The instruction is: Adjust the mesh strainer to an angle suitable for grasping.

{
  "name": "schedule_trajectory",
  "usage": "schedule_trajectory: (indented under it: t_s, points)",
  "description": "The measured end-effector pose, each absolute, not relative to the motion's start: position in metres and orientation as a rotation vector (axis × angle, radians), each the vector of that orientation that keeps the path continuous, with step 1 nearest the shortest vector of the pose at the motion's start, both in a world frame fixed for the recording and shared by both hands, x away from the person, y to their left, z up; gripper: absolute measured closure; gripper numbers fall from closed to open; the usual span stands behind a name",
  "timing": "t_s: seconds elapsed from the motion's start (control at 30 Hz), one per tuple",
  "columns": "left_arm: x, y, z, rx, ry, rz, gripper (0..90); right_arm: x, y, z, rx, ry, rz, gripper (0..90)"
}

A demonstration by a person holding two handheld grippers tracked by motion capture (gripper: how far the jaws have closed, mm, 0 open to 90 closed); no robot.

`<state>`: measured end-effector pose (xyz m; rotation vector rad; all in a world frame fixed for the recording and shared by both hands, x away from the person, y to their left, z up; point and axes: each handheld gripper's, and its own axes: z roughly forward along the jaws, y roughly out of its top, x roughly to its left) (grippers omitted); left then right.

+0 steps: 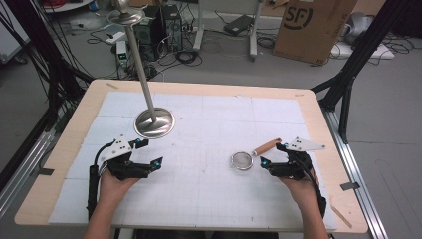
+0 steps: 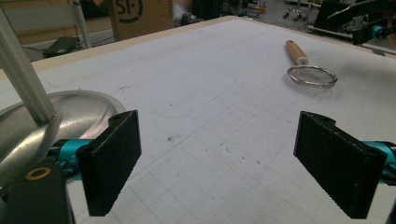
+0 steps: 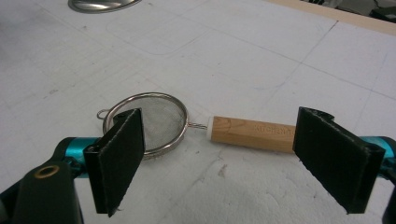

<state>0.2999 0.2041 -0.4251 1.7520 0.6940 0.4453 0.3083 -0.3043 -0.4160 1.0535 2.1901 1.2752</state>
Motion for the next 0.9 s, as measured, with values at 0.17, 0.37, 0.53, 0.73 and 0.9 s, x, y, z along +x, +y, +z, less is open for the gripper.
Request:
schedule_trajectory:
  t_s: [0.17,0.37,0.53,0.73,0.9]
  points:
    - [0.3011,0.2026,-0.4267,1.735,0.694,0.434,15.5,0.3089,-0.3049,-0.4179,1.077,2.196,1.27,16.1]
    - [0.3019,0.2003,-0.428,1.733,0.694,0.433,15.5,0.3054,-0.3068,-0.4188,1.103,2.179,1.291,15.1]
    - [0.3014,0.2013,-0.4271,1.73,0.693,0.441,15.5,0.3065,-0.3039,-0.422,1.109,2.191,1.261,17.2]
    - [0.3009,0.2011,-0.4266,1.73,0.688,0.44,15.5,0.3051,-0.3019,-0.4226,1.124,2.221,1.268,33.5]
    - [0.3003,0.2014,-0.4263,1.73,0.695,0.442,15.4,0.3058,-0.3023,-0.4227,1.144,2.225,1.253,44.2]
